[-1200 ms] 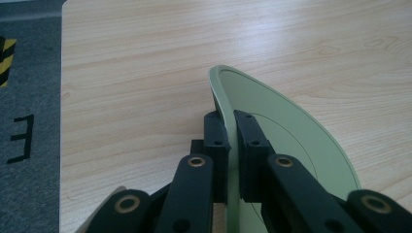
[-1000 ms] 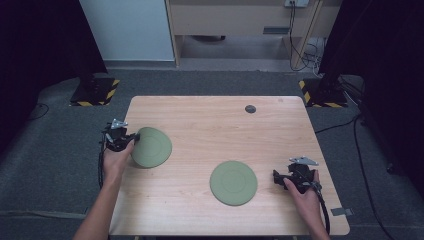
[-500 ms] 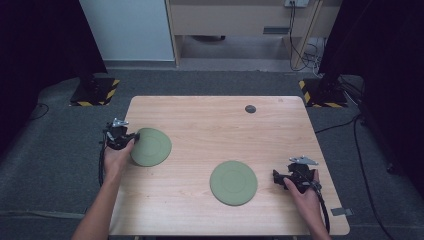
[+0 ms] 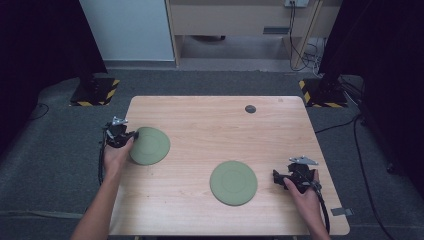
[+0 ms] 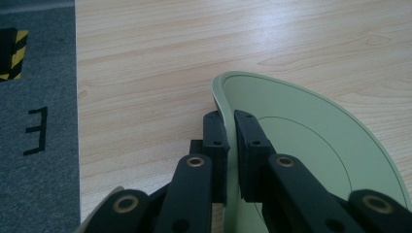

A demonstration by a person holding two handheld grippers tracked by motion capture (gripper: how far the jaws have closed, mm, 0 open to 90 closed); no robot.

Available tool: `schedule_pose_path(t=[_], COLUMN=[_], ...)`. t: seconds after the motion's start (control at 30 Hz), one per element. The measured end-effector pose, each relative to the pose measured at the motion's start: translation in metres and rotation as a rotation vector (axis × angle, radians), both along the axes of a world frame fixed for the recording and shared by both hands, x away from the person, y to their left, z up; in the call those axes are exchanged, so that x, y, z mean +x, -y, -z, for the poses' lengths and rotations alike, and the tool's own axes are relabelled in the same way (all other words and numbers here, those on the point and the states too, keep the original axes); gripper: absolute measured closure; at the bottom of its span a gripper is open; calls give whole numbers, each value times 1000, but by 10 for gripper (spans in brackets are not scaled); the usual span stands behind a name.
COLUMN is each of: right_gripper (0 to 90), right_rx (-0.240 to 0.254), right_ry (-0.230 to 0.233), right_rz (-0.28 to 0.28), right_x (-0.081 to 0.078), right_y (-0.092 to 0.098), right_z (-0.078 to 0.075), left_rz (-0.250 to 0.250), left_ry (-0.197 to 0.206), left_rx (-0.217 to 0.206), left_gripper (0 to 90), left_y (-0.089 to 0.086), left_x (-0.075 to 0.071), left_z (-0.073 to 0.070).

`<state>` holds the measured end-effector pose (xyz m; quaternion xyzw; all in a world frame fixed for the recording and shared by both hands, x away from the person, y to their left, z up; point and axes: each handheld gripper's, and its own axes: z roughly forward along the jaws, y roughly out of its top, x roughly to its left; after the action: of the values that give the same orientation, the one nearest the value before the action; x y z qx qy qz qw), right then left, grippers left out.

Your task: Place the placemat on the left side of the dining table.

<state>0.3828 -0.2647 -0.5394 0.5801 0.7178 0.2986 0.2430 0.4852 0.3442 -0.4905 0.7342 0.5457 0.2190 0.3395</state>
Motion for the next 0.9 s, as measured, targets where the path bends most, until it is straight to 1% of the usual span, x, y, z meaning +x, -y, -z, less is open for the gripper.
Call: schedule_pose_path(t=[0.1,0.23,0.33,0.43,0.53,0.67,0.8,0.9], right_gripper=[13,14,13,13,14,14,14,14], right_rx=[0,0,0,0,0,-1,0,0], right_ry=[0,0,0,0,0,1,0,0], right_rz=[0,0,-1,0,0,-2,0,0], right_x=[0,0,0,0,0,0,0,0], right_y=[0,0,0,0,0,0,0,0], right_z=[0,0,0,0,0,0,0,0], left_rz=[3,-2,-5,-10,-8,-9,-3,-13], left_ry=[-1,-2,1,-6,-17,-27,-33,-42], left_rx=[19,22,45,61,98,103,120,117], left_gripper=[844,849,849,849,848,847,844,838], left_y=[0,0,-1,-1,0,-2,-3,-6], left_x=[0,-1,-1,1,2,4,6,7], left_z=[-2,-6,-8,-8,-7,-6,-4,-1])
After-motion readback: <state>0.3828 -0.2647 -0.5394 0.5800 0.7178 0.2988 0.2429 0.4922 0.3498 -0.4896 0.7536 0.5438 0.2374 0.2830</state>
